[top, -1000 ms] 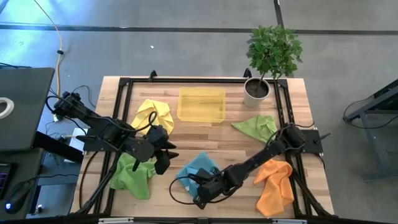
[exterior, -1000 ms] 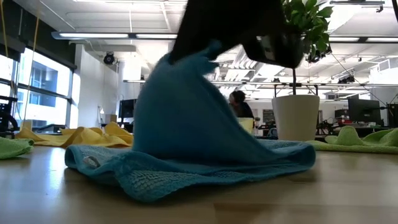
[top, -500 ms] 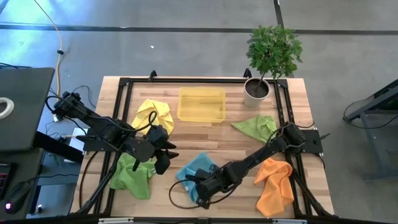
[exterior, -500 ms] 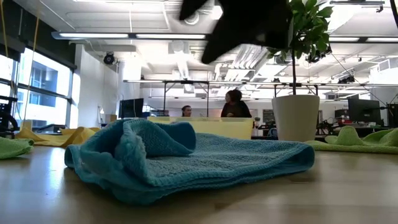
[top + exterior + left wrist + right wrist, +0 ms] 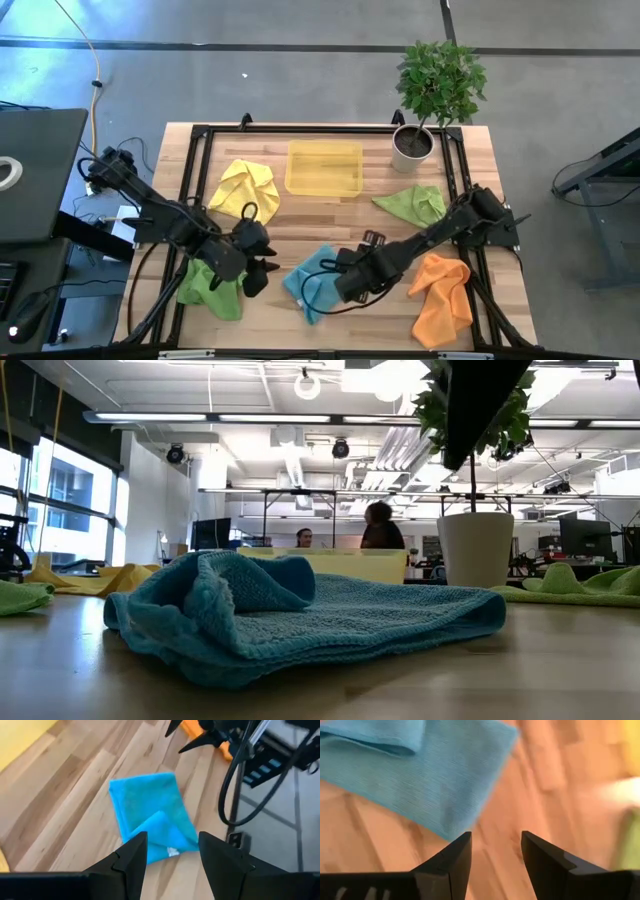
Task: Fold microfiber towels
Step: Fold the blue microfiber cloth
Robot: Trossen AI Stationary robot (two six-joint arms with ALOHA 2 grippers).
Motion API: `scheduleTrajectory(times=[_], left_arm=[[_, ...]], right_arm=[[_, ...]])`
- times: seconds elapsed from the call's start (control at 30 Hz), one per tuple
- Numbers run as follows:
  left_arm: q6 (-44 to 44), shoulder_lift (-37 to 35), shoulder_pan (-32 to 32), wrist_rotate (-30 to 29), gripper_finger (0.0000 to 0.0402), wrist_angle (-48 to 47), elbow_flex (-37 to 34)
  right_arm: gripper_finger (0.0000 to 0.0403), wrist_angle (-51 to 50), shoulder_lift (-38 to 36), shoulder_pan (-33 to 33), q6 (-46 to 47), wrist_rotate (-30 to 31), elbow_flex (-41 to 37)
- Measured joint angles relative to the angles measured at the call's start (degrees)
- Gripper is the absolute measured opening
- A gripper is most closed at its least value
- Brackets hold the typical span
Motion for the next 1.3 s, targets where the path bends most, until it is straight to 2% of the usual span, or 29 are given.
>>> scheduleTrajectory(times=[0.1,0.23,0.33,0.53,0.73,0.93,1.1,1.3], left_arm=[[1.3,0.1,-0.1,0.0,0.0168,5.5,-4.1],[6.7,0.1,0.4,-0.2,0.0168,14.6,-10.2],[9.5,1.2,1.0,-0.1,0.0168,20.3,-14.2],[13.2,6.5,1.8,0.0,0.0168,24.7,-17.1],[19.1,15.3,3.6,1.9,0.0168,37.2,-16.9],[26.0,23.2,5.0,2.0,0.0168,49.7,-17.0],[28.8,29.0,5.7,4.4,0.0168,60.0,-16.9],[28.3,30.8,6.0,8.2,0.0168,59.2,-16.9]], right_arm=[[0.0165,11.6,-0.3,-0.6,-3.4,-3.6,-5.8],[0.0165,33.5,-0.3,0.1,-10.6,-5.9,-13.4],[0.0165,41.9,-0.3,0.4,-10.8,-6.2,-18.5],[0.0165,46.9,-0.3,0.7,-6.7,-6.0,-24.1],[0.0165,51.7,-0.3,0.7,-4.0,-5.8,-28.4],[0.0165,54.5,-0.3,0.7,-3.2,-4.9,-29.9],[0.0165,55.2,-0.3,0.7,-3.3,-4.6,-30.2],[0.0165,55.6,-0.3,0.5,-3.2,-4.6,-30.2]])
